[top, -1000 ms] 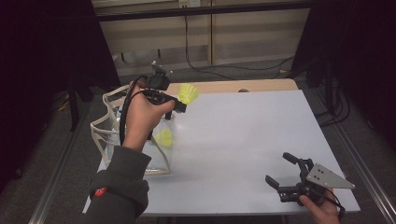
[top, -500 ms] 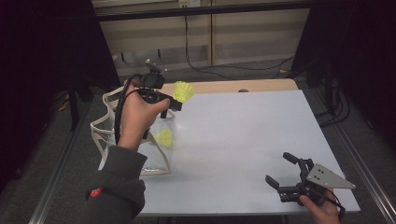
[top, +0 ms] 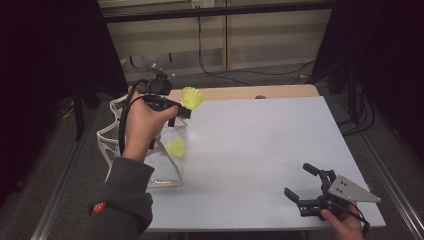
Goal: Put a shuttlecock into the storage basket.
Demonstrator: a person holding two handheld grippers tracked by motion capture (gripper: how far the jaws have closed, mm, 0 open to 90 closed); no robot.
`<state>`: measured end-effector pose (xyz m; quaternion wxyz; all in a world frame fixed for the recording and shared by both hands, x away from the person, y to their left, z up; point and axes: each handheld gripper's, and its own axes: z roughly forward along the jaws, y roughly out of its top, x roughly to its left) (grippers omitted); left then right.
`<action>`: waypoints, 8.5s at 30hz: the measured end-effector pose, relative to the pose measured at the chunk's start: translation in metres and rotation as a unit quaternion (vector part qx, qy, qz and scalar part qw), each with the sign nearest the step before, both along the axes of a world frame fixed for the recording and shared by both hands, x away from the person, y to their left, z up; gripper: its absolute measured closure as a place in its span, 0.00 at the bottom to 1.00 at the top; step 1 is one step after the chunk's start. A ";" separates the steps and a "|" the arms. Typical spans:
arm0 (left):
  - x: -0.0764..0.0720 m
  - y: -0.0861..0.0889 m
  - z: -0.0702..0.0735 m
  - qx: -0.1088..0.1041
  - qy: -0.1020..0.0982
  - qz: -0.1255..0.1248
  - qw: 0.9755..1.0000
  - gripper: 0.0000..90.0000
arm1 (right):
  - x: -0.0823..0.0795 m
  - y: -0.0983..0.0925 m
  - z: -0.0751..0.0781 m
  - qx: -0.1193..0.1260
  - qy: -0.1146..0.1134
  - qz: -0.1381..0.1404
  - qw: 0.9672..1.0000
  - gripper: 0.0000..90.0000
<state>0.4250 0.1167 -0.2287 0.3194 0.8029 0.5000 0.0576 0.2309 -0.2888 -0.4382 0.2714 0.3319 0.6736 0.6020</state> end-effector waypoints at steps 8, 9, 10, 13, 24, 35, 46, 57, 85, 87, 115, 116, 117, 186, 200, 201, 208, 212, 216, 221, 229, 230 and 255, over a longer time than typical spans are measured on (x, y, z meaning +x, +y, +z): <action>0.000 0.006 0.002 0.001 -0.001 0.005 1.000 0.72 | 0.000 0.000 0.000 0.000 -0.001 0.000 1.000 0.03; 0.000 0.006 0.002 0.000 -0.002 0.007 1.000 0.72 | 0.000 0.000 0.000 0.000 -0.002 -0.001 1.000 0.03; 0.000 0.007 0.003 0.000 -0.003 0.008 1.000 0.72 | 0.000 0.000 0.000 0.001 -0.001 -0.001 1.000 0.03; 0.000 0.009 0.003 -0.001 -0.004 0.011 1.000 0.72 | 0.000 0.000 0.000 -0.001 -0.002 -0.001 1.000 0.03; -0.001 0.018 0.005 0.003 -0.006 0.017 1.000 0.72 | 0.000 0.000 0.000 0.000 0.000 -0.001 1.000 0.03; -0.002 0.029 0.009 0.003 -0.008 0.028 1.000 0.72 | 0.000 0.000 0.000 -0.001 0.000 0.000 1.000 0.03; -0.003 0.035 0.011 0.002 -0.012 0.034 0.999 0.72 | 0.001 0.001 -0.001 -0.002 0.001 0.000 1.000 0.03; -0.002 0.038 0.011 0.006 -0.012 0.038 0.999 0.72 | 0.000 0.000 -0.001 -0.001 0.000 -0.001 1.000 0.03; -0.003 0.060 0.012 0.007 -0.019 0.068 0.997 0.72 | 0.000 0.000 0.000 -0.001 -0.001 -0.001 1.000 0.03; -0.003 0.061 0.012 0.007 -0.020 0.070 0.997 0.72 | 0.000 0.000 -0.001 -0.002 0.000 -0.001 1.000 0.03; -0.005 0.082 0.010 0.011 -0.021 0.098 0.995 0.72 | 0.001 0.001 -0.001 -0.001 -0.001 0.000 1.000 0.03; -0.006 0.083 0.010 0.013 -0.021 0.099 0.995 0.72 | 0.001 0.000 -0.001 -0.001 -0.001 0.000 1.000 0.03; -0.006 0.084 0.010 0.014 -0.022 0.098 0.995 0.72 | 0.001 0.001 -0.001 -0.001 -0.001 0.000 1.000 0.03; -0.016 0.122 0.010 0.019 -0.023 0.150 0.988 0.72 | 0.000 0.001 -0.001 -0.004 0.001 -0.001 1.000 0.03; -0.019 0.123 0.005 0.026 -0.020 0.151 0.988 0.72 | 0.001 0.001 -0.001 -0.005 0.000 0.000 1.000 0.03; -0.019 0.123 0.004 0.024 -0.017 0.152 0.988 0.72 | 0.001 0.001 -0.001 -0.005 0.000 0.000 1.000 0.03; -0.020 0.124 -0.004 0.027 -0.008 0.150 0.988 0.72 | 0.001 0.001 -0.001 -0.005 0.001 0.000 1.000 0.03; -0.019 0.124 -0.009 0.029 -0.004 0.151 0.988 0.72 | 0.001 0.001 -0.001 -0.004 0.001 -0.001 1.000 0.03; -0.018 0.124 -0.012 0.029 -0.002 0.154 0.988 0.72 | 0.001 0.001 -0.001 -0.004 0.001 0.000 1.000 0.03; -0.018 0.123 -0.015 0.032 0.003 0.153 0.988 0.72 | 0.001 0.001 -0.001 -0.004 0.000 0.000 1.000 0.03; -0.017 0.122 -0.019 0.033 0.009 0.150 0.988 0.72 | 0.001 0.001 -0.001 -0.005 0.000 0.000 1.000 0.03; -0.017 0.122 -0.020 0.033 0.008 0.150 0.988 0.72 | 0.001 0.001 -0.001 -0.005 0.001 -0.001 1.000 0.03; -0.015 0.123 -0.026 0.032 0.017 0.154 0.987 0.72 | 0.001 0.001 -0.001 -0.005 0.000 0.000 1.000 0.03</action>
